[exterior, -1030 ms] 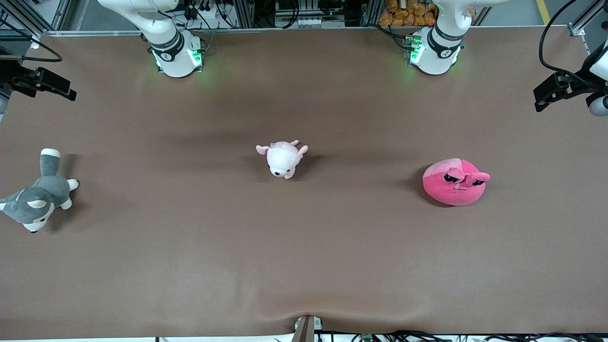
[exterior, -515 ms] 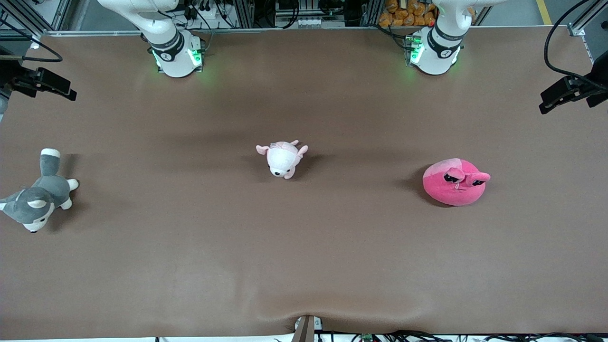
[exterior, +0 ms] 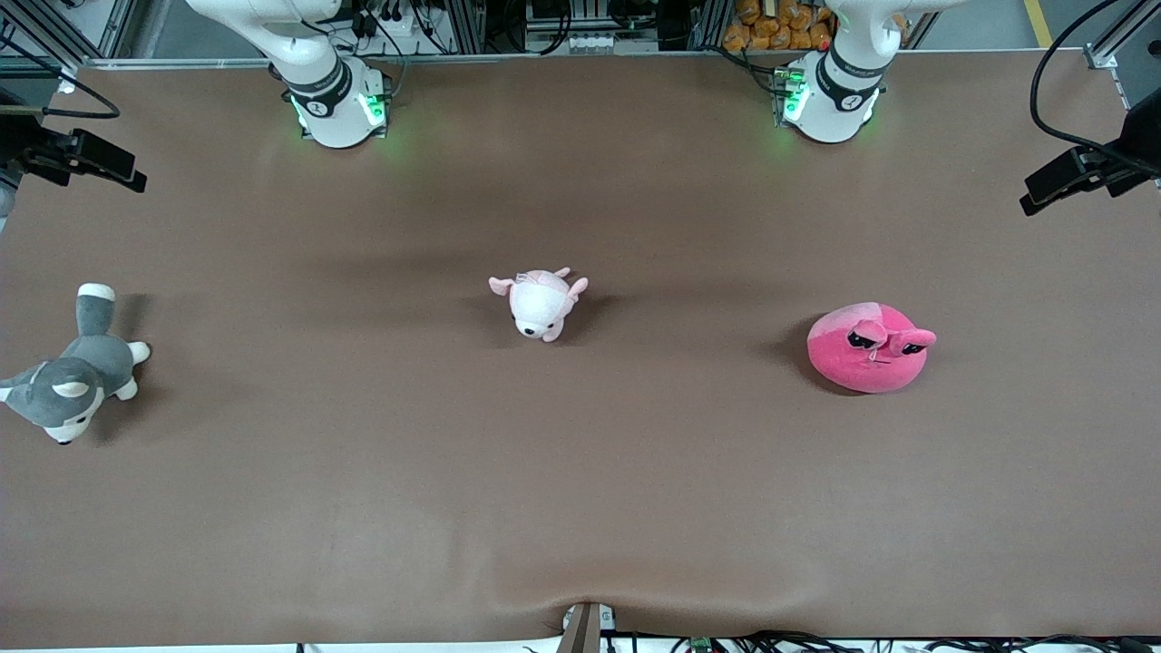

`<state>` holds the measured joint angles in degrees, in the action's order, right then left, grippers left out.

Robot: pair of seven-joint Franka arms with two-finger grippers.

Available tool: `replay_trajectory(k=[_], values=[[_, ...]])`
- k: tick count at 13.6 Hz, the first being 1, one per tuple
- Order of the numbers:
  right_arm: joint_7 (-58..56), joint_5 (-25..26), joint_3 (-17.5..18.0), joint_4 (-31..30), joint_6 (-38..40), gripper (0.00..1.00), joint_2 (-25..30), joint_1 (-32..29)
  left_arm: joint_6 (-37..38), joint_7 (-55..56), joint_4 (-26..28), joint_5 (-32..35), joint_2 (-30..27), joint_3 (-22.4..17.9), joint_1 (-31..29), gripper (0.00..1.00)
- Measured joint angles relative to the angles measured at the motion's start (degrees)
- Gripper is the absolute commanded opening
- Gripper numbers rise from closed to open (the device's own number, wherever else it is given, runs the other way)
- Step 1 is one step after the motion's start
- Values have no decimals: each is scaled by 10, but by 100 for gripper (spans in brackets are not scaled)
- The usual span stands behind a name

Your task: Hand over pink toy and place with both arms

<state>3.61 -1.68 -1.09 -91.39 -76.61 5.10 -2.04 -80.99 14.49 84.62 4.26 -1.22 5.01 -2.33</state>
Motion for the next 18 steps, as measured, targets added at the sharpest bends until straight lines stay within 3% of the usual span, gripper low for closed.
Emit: replay_trajectory(k=[8, 18], values=[[0, 0, 0, 0, 0, 100, 0, 0, 0, 13, 0, -6, 6, 0, -2, 100], [0, 0, 1, 0, 0, 100, 0, 0, 0, 152, 1, -35, 35, 2, -10, 100]])
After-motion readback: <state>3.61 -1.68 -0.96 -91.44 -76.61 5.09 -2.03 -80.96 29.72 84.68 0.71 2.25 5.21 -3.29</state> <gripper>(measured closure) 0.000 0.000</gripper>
